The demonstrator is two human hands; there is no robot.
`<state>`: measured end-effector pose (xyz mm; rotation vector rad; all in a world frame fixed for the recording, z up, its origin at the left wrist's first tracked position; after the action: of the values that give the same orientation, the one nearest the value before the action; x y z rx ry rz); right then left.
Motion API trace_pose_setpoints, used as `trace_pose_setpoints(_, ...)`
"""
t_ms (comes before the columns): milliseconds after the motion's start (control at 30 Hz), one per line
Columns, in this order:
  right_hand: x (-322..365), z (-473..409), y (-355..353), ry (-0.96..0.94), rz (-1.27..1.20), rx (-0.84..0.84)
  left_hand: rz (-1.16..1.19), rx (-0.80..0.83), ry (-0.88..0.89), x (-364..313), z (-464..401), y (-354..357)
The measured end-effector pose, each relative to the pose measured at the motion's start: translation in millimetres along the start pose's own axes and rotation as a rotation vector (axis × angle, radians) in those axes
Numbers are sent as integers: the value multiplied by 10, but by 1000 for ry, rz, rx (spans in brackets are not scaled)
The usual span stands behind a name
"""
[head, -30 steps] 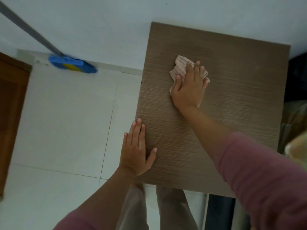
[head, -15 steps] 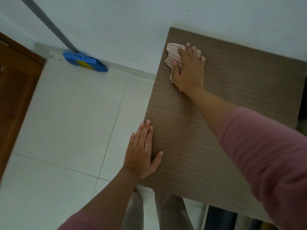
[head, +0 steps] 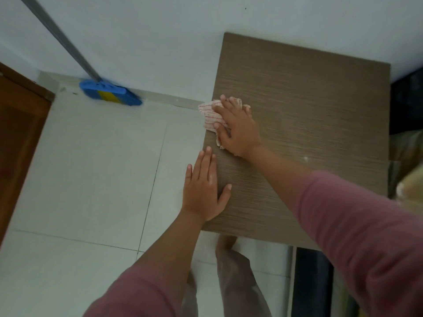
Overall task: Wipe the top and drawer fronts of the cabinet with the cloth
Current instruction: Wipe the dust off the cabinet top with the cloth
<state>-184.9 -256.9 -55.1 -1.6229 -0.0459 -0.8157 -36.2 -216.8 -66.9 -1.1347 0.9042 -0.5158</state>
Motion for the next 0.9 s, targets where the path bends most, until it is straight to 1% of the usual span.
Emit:
trace_pose_setpoints(133,99,368,63,15,-18,4,-44,1,30,38,143,-9)
trace_pose_setpoints(300,203,804,157,62,-25,-7,-106,-2,142,201,630,7)
trace_pose_setpoints(467,349,1228,271,96,-25,-18,-96,-3,195,341,970,-17)
trace_pose_setpoints(533,416,1379,300,103,-34,-34,-70,-10,210,363,1026,-26)
trace_pose_setpoints(733,512,1816,387,113,-40,-56,116,-67,198,463,1004,-89)
trace_pose_setpoints(900,565,2169,389,120,-33,-75,155,-90,216,476,1000,-81)
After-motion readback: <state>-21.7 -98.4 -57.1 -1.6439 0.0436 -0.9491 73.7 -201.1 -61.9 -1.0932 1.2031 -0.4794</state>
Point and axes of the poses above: each hand's wrist, its own z-axis away from the middle knuckle, its own y-axis out of the palm, x = y × z, the point moved 10 cm from there along -z, towards the middle knuckle, and after that the axes turned 2 degrees about -x, right-handed, at the moved point
